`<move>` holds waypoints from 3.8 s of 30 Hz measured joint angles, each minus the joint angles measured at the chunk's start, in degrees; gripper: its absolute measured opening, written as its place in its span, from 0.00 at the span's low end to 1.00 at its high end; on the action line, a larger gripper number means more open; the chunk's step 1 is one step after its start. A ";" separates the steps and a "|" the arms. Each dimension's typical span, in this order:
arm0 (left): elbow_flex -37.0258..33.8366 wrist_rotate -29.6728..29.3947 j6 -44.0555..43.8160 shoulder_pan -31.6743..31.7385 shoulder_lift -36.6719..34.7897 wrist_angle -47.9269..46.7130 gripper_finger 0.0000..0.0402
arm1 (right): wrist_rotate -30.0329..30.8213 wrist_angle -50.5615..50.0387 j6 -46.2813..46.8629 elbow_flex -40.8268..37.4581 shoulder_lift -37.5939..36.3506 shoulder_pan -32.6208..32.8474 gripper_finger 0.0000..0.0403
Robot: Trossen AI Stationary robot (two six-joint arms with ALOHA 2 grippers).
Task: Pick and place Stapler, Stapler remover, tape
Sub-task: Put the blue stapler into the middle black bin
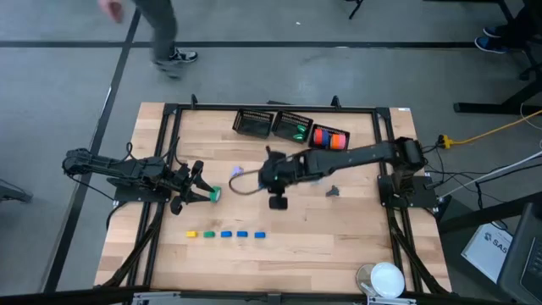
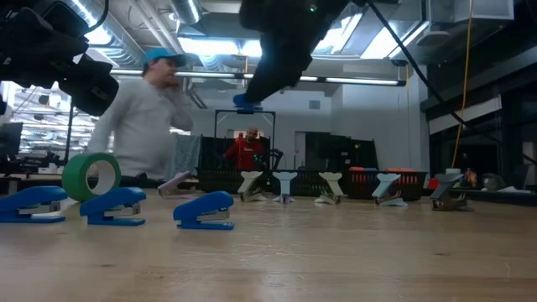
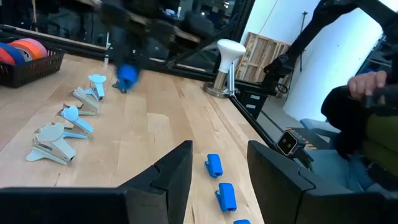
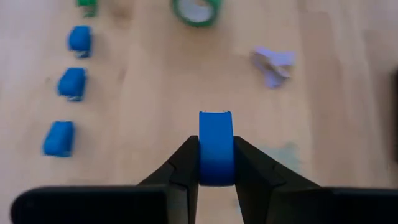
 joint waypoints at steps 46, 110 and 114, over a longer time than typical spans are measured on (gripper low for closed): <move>0.02 -0.01 0.00 0.01 0.01 0.01 0.37 | -3.18 14.43 4.98 -23.28 -4.42 -36.53 0.22; 0.00 0.01 0.00 0.01 0.01 0.01 0.37 | 5.43 12.13 0.31 -21.64 -12.20 -9.44 0.42; 0.00 0.01 0.00 -0.01 0.01 0.01 0.37 | 5.62 12.15 1.85 -21.64 -12.17 -7.54 0.42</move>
